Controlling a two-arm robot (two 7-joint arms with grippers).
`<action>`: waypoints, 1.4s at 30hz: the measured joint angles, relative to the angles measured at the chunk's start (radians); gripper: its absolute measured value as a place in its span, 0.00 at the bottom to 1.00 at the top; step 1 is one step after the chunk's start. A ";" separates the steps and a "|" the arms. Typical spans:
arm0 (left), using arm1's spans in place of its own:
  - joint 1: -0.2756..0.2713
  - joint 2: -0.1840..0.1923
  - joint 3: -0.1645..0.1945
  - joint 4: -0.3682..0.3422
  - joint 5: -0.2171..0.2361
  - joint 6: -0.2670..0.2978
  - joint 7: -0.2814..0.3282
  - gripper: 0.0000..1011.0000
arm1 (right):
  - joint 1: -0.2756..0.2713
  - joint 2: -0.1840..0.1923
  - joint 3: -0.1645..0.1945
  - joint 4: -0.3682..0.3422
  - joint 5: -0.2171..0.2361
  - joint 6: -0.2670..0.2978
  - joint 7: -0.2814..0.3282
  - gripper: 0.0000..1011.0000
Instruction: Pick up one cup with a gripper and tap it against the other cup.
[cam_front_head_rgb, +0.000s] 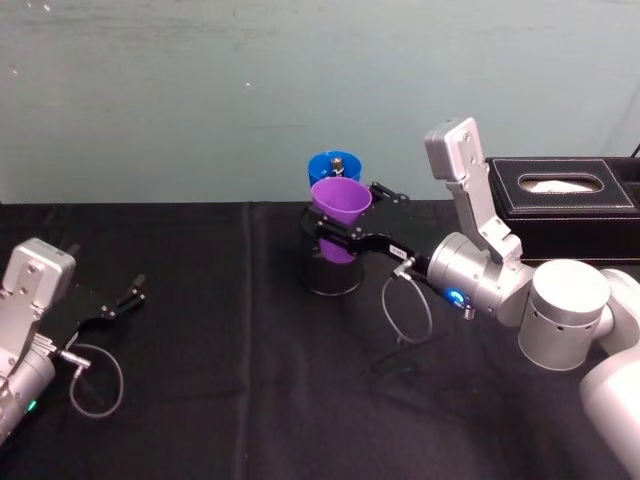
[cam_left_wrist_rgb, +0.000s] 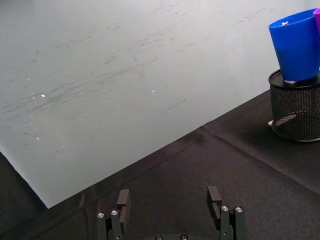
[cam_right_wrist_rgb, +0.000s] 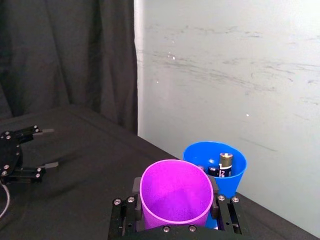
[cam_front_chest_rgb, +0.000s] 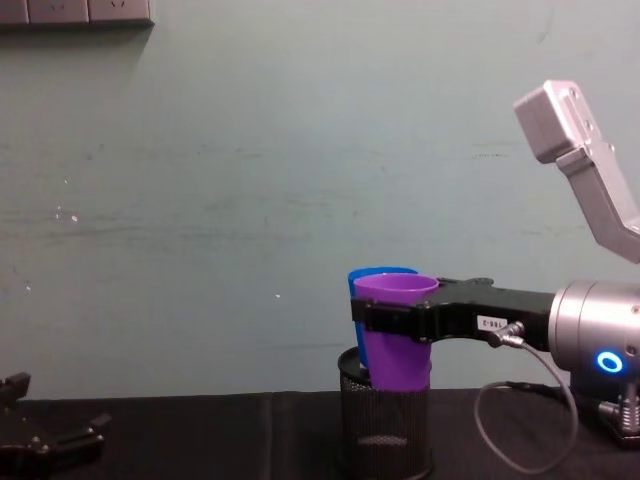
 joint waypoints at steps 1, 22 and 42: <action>0.000 0.000 0.000 0.000 0.000 0.000 0.000 0.99 | 0.003 -0.002 0.002 0.003 0.001 0.001 0.001 0.73; 0.000 0.000 0.000 0.000 0.000 0.000 0.000 0.99 | 0.072 -0.040 0.014 0.085 0.013 0.016 0.002 0.73; 0.000 0.000 0.000 0.000 0.000 0.000 0.000 0.99 | 0.095 -0.050 0.015 0.100 0.008 0.021 -0.002 0.73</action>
